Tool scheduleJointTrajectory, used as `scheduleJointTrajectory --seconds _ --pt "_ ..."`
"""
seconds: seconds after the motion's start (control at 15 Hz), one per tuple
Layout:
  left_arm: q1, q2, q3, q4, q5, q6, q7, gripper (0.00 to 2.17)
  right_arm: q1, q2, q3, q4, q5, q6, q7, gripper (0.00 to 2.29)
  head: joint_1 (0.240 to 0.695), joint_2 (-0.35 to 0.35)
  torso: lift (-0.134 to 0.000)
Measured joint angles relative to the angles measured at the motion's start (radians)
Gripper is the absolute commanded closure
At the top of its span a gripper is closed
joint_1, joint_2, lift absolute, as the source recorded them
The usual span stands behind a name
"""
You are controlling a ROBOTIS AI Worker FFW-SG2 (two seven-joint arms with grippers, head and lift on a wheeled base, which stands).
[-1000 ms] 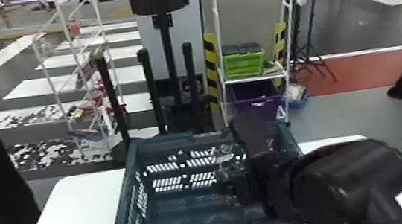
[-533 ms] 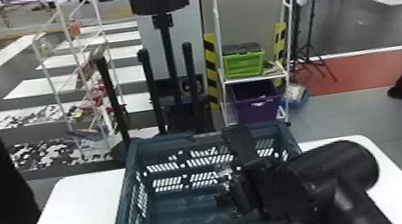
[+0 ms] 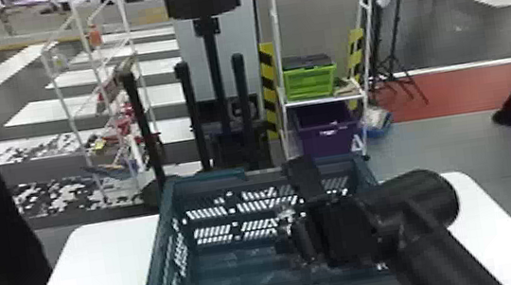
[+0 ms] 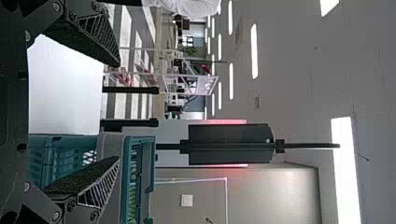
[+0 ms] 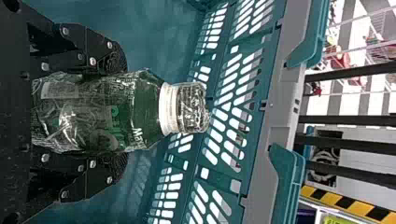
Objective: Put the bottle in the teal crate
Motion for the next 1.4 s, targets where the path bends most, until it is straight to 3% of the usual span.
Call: scheduleJointTrajectory --seconds 0.27,0.33,0.47,1.0,1.4 --pt "-0.005 0.002 0.002 0.001 0.008 0.007 -0.002 0.19 -0.028 0.000 0.008 0.075 -0.005 -0.034 0.003 1.90 0.499 0.000 0.000" --pt "-0.005 0.002 0.002 0.001 0.010 0.007 -0.002 0.19 -0.033 0.000 0.009 0.087 -0.005 -0.040 0.004 1.62 0.499 0.000 0.000" --pt "-0.005 0.002 0.009 0.002 0.011 0.007 -0.003 0.19 -0.037 0.000 0.009 0.097 -0.009 -0.067 0.004 0.05 0.499 0.000 0.000" --pt "-0.005 0.001 0.015 0.006 0.012 -0.002 -0.001 0.19 -0.034 0.000 0.012 0.082 -0.022 -0.097 0.013 0.06 0.499 0.000 0.000" --pt "0.001 0.000 0.019 0.005 0.011 -0.014 -0.001 0.19 -0.003 0.000 0.002 -0.106 -0.004 0.052 0.003 0.08 0.499 0.000 0.000"
